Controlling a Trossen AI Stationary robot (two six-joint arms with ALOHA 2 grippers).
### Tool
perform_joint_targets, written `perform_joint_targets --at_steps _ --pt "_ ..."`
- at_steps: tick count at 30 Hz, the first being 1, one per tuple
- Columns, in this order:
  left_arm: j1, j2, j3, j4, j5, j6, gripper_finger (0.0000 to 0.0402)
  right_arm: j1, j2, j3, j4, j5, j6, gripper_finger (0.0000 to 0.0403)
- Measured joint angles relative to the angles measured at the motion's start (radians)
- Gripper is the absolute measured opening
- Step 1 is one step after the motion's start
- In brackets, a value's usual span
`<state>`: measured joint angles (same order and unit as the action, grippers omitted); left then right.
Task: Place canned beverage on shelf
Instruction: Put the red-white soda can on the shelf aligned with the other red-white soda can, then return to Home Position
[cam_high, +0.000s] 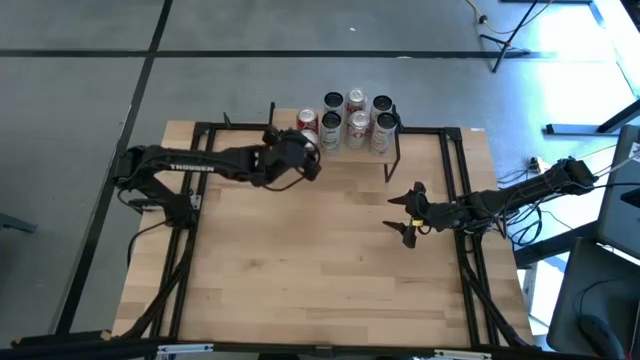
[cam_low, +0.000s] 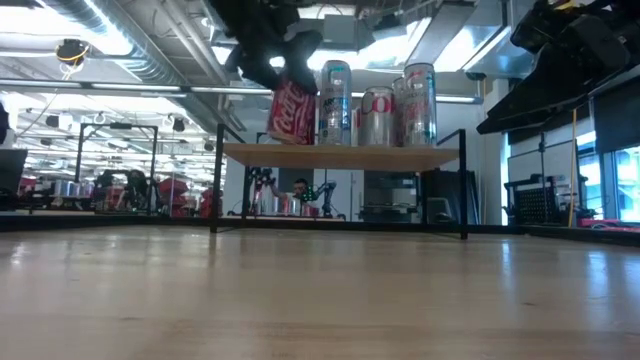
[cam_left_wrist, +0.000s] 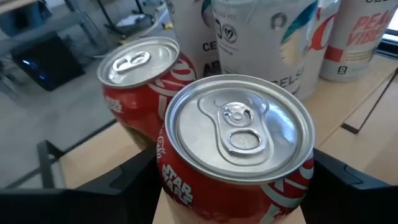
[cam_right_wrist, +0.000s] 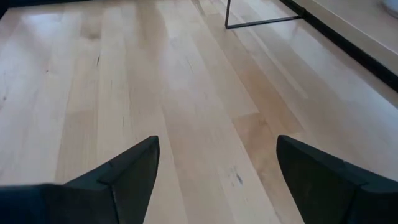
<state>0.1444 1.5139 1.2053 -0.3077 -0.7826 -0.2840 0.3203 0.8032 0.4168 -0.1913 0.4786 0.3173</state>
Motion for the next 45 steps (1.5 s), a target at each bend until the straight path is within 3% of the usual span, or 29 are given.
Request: perform_joint_targets --at_steps 5,17,37,45 --pt "0.062 0.0 0.0 0.018 0.111 0.0 0.0272 0.0 0.0 0.0 0.0 0.001 -0.007 0.0309" --pt "0.139 0.0 0.0 0.035 0.213 0.005 0.0273 0.0 0.0 0.0 0.001 0.004 -0.037 0.0309" --pt "0.142 -0.006 0.001 0.031 0.227 0.052 0.0332 0.0 0.0 0.0 0.002 0.004 -0.038 0.0309" --pt "0.098 -0.111 0.038 0.02 0.226 0.11 0.0333 0.0 0.0 0.0 0.003 0.004 -0.038 0.0309"
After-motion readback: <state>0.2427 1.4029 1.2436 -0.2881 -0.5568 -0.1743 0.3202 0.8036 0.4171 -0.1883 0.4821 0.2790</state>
